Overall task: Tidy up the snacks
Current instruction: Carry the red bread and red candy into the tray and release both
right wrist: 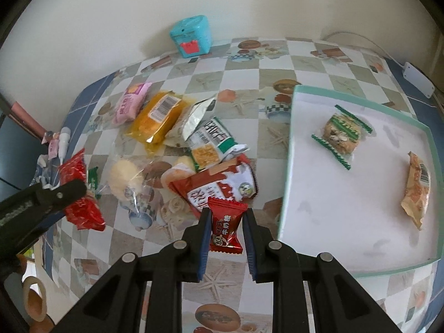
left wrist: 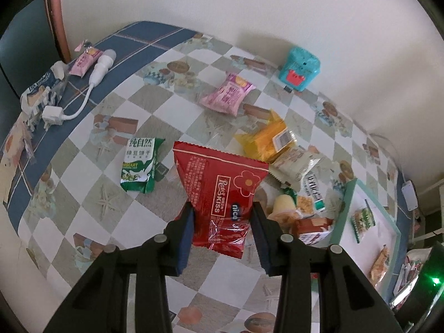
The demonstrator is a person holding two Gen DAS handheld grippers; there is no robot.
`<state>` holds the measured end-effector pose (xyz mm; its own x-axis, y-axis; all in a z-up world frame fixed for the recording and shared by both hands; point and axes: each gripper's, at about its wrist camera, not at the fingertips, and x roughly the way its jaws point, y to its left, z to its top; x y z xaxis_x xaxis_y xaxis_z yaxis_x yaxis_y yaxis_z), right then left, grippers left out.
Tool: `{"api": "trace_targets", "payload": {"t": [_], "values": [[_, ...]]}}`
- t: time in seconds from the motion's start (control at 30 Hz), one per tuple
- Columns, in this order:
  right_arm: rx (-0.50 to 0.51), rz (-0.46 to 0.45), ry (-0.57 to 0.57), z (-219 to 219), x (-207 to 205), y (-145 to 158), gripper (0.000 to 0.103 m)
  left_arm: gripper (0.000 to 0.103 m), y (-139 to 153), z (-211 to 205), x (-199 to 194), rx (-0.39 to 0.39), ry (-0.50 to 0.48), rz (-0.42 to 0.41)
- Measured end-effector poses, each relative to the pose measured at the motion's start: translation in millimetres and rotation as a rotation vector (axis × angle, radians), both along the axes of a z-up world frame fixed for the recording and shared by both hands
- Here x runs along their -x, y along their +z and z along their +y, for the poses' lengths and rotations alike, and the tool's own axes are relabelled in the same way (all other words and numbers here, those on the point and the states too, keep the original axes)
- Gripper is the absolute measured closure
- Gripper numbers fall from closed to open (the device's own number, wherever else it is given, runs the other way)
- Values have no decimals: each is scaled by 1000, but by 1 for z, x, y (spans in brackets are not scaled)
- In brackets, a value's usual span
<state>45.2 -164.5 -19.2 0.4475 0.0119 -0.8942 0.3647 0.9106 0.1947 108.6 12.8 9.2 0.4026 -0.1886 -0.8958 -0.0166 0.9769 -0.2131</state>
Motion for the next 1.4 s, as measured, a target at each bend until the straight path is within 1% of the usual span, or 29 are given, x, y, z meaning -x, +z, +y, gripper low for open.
{"api": "trace_targets", "payload": {"t": [0.1,0.2,0.3,0.43,0.53,0.6,0.73,0.87,0.97,1.03,1.1,1.2,1.3,1.33,1.37,1.4], "values": [[7,-9,-41,-14,5,4,79,62,8,-6,5,-4,-12,-24],[22,-6,-109,-35,12,7,79,62,14,-16,9,12,-41,-37],[38,1,-178,-59,21,7,79,62,15,-29,14,24,-74,-40],[48,10,-283,-94,37,8,79,62,20,-54,21,10,-128,-49],[41,16,-387,-123,55,8,79,62,26,-82,31,1,-200,-67],[40,20,-437,-137,65,8,79,62,28,-100,38,-3,-251,-76],[75,30,-587,-170,94,10,79,62,27,-140,55,-1,-357,-76],[84,35,-701,-198,118,9,79,62,25,-176,73,-21,-450,-91],[78,53,-762,-213,133,4,79,62,21,-201,86,-33,-523,-107],[67,67,-795,-220,142,-1,79,62,17,-216,92,-27,-566,-115],[64,77,-816,-224,147,-5,79,62,11,-226,95,-18,-599,-106],[57,92,-836,-225,150,-9,79,62,5,-236,97,3,-630,-100],[47,105,-840,-224,151,-13,79,62,0,-242,98,-2,-646,-100],[45,109,-837,-223,150,-14,78,59,-1,-243,97,0,-647,-93],[44,111,-836,-224,149,-16,78,48,-2,-243,96,4,-646,-86],[41,114,-837,-225,148,-17,78,41,-4,-243,95,9,-645,-79]]}}
